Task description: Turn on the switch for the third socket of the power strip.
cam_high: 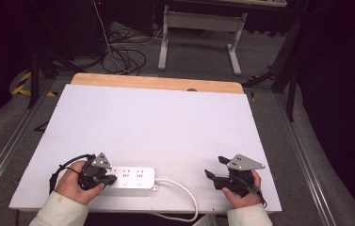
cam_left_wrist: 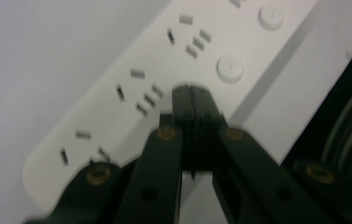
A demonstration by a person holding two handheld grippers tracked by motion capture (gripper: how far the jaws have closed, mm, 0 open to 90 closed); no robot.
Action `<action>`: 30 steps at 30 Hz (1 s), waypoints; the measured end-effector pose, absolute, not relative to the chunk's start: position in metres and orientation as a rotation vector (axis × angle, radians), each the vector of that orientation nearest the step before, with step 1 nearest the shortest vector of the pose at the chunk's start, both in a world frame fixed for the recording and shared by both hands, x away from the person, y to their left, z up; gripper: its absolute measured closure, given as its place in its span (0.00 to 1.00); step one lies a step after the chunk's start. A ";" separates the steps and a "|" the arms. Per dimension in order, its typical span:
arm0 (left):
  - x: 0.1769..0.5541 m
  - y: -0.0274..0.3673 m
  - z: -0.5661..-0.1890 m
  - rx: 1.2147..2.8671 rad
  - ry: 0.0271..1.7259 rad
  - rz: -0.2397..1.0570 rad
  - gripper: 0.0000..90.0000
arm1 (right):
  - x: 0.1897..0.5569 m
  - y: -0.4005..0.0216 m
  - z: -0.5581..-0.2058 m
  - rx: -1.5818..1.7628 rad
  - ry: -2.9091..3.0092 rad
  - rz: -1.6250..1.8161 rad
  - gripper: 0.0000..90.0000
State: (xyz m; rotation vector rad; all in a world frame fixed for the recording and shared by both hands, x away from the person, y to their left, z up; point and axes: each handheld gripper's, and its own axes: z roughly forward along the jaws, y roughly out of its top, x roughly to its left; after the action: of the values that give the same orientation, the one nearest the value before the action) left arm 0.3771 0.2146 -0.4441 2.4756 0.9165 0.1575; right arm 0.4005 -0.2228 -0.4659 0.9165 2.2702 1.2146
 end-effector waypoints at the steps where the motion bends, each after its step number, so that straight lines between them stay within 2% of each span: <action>1: 0.377 0.215 -0.444 2.475 0.914 0.159 1.00 | 0.401 -0.223 -0.466 0.916 2.271 1.214 0.32; 15: 0.377 0.217 -0.444 2.423 0.941 0.142 1.00 | 0.401 -0.223 -0.466 0.918 2.271 1.212 0.32; 18: 0.378 0.215 -0.444 2.394 0.934 0.097 0.99 | 0.401 -0.223 -0.466 0.917 2.271 1.212 0.32; 20: 0.377 0.213 -0.443 2.390 0.934 0.119 0.91 | 0.401 -0.223 -0.466 0.916 2.271 1.212 0.32; 24: 0.374 0.211 -0.438 2.372 0.921 0.145 0.84 | 0.401 -0.223 -0.467 0.917 2.271 1.214 0.32; 30: 0.369 0.212 -0.427 2.307 0.910 0.202 0.65 | 0.401 -0.223 -0.466 0.917 2.271 1.212 0.32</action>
State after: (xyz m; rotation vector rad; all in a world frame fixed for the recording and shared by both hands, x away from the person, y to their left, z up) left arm 0.3692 0.2125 -0.4273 2.3072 0.9095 0.2019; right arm 0.4014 -0.2232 -0.4664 0.9168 2.2710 1.2124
